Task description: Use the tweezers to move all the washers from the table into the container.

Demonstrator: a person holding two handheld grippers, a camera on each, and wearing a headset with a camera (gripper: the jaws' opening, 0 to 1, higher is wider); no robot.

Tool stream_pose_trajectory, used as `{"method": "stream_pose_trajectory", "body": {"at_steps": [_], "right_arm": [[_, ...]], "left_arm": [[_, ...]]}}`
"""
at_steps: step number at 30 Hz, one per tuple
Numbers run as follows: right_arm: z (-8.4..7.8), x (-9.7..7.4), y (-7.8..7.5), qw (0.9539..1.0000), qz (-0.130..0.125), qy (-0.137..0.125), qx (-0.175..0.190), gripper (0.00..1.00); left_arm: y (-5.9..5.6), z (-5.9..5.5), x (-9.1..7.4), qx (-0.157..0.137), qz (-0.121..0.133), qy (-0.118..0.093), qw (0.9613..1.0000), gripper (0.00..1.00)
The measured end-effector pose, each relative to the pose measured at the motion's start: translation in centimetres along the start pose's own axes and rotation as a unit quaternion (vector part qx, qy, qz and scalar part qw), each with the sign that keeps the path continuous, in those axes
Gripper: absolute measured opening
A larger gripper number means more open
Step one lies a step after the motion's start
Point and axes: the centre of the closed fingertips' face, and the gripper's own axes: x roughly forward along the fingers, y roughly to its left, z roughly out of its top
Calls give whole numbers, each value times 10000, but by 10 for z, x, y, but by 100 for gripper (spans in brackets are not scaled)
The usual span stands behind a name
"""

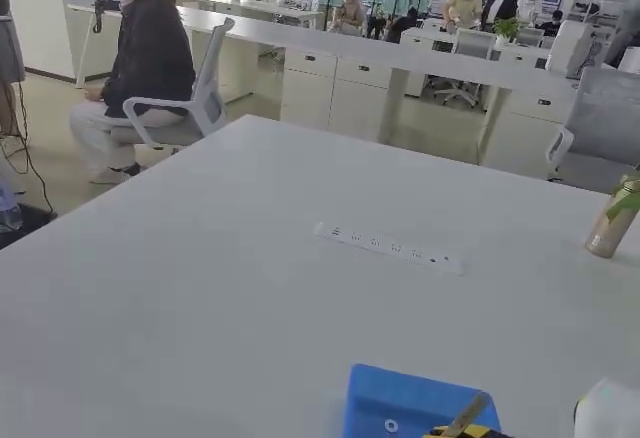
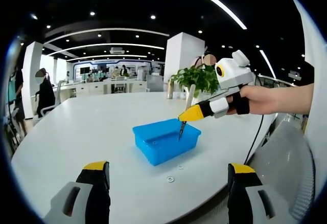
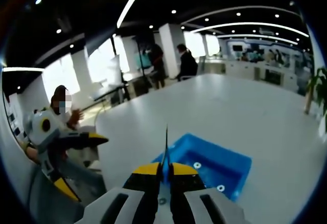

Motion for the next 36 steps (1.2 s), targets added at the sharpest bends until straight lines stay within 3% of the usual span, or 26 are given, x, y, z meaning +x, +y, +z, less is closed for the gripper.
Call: {"method": "stream_pose_trajectory", "body": {"at_steps": [10,17,23,36], "right_arm": [[-19,9,12,9998,132,156,0,3],[-32,17,9,9997,190,145,-33,3],[-47,21,6,9994,186,245,154,3],[-58,24,4,9988,61,417,247,3]], "left_arm": [[-1,-1,0,-5,-22,19,10000,97],[-1,0,0,-3,-27,-9,10000,97],[-3,-1,1,3,-70,38,10000,96],[-1,-1,1,-3,-42,48,10000,96]]}}
